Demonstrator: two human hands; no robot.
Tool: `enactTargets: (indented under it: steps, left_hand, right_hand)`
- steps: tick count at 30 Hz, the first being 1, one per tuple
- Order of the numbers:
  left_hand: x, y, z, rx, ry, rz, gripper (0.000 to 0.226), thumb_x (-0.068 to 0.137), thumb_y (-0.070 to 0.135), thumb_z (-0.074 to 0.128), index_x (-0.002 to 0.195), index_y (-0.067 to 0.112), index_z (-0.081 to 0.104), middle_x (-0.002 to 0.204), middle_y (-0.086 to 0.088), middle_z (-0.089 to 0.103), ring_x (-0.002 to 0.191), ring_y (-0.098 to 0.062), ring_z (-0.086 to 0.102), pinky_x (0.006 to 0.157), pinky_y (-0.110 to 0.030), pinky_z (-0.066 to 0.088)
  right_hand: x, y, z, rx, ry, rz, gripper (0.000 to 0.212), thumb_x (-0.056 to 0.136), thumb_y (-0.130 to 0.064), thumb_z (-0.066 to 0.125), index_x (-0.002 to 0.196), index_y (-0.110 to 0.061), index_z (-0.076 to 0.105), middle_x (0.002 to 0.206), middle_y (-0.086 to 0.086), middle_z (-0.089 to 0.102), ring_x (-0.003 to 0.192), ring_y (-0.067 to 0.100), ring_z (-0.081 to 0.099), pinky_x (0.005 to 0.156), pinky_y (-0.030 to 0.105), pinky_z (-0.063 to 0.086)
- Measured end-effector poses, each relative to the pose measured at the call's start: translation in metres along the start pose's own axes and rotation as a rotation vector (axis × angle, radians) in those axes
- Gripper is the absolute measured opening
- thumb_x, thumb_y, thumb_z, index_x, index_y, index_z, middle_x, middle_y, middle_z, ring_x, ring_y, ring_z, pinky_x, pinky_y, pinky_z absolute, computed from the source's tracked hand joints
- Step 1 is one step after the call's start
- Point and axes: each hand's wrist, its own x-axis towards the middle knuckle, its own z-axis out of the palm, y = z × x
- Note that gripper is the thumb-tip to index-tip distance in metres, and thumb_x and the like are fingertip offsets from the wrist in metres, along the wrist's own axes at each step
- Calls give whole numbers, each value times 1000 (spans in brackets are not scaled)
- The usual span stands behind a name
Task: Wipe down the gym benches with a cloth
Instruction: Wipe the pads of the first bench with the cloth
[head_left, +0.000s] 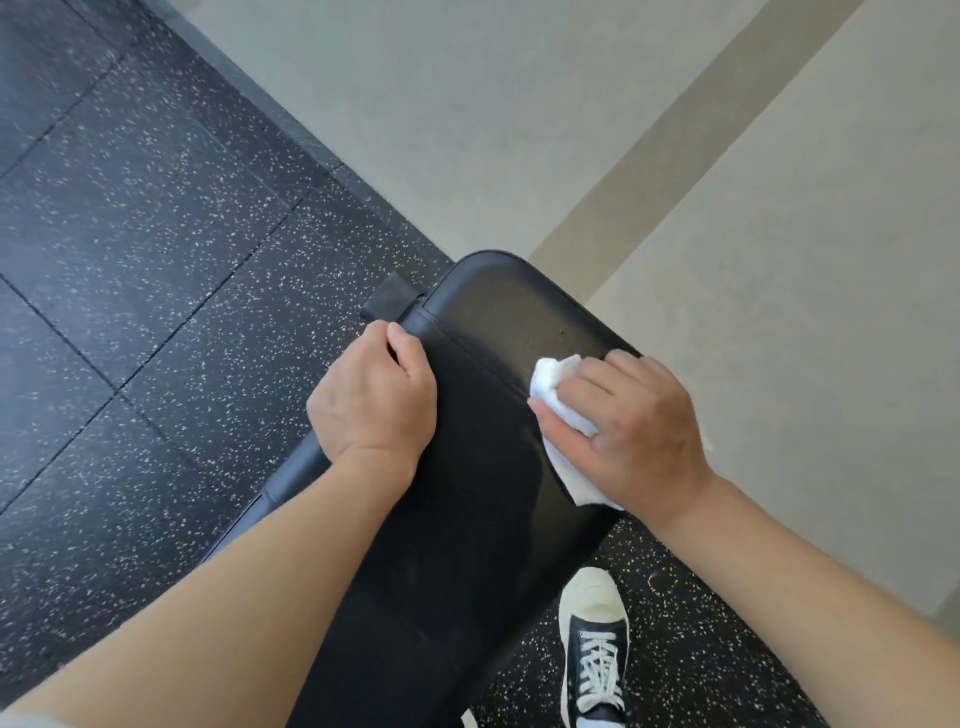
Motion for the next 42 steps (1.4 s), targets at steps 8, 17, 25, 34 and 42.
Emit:
enactTargets:
  steps: [8,17,25,34,42]
  left_hand:
    - [3,0,5,50,11,-29,40,95,41,17,70,21,40,60,6,45,55,-11,35,58,-38,22]
    - [3,-2,7,97,48,1,42,97,42,17,79,23,49,61,9,38,68,-31,40,68,-39,28]
    - [3,-3,7,73,55,20,41,97,42,17,83,22,51,60,9,37,65,-30,39,65,-38,25]
    - [2,-1,6,66,33,4,35,97,42,16,87,34,49,63,13,37,70,-28,40,71,-38,28]
    - [3,-2,6,74,23,-5,36,96,42,15,89,34,50,63,14,36,73,-29,41,72,-38,29]
  right_hand:
    - [125,-56,75,134,34,128,26,82,-25,79,64,-13,64,66,6,62,65,31,58,59,36,33]
    - [70,-10,33,178,1,-109,16,92,-27,75,81,-17,71,80,1,66,67,29,54,60,40,43]
    - [-6,62,-21,82,-38,-23,33,97,-25,71,68,-13,62,71,1,58,60,28,44,54,41,41]
    - [170,25,75,262,-357,357,47,88,-44,63,61,-16,38,60,0,42,67,26,46,59,35,29]
    - [107,39,36,253,-209,281,31,94,-46,59,79,-20,63,61,-3,48,66,25,47,59,35,34]
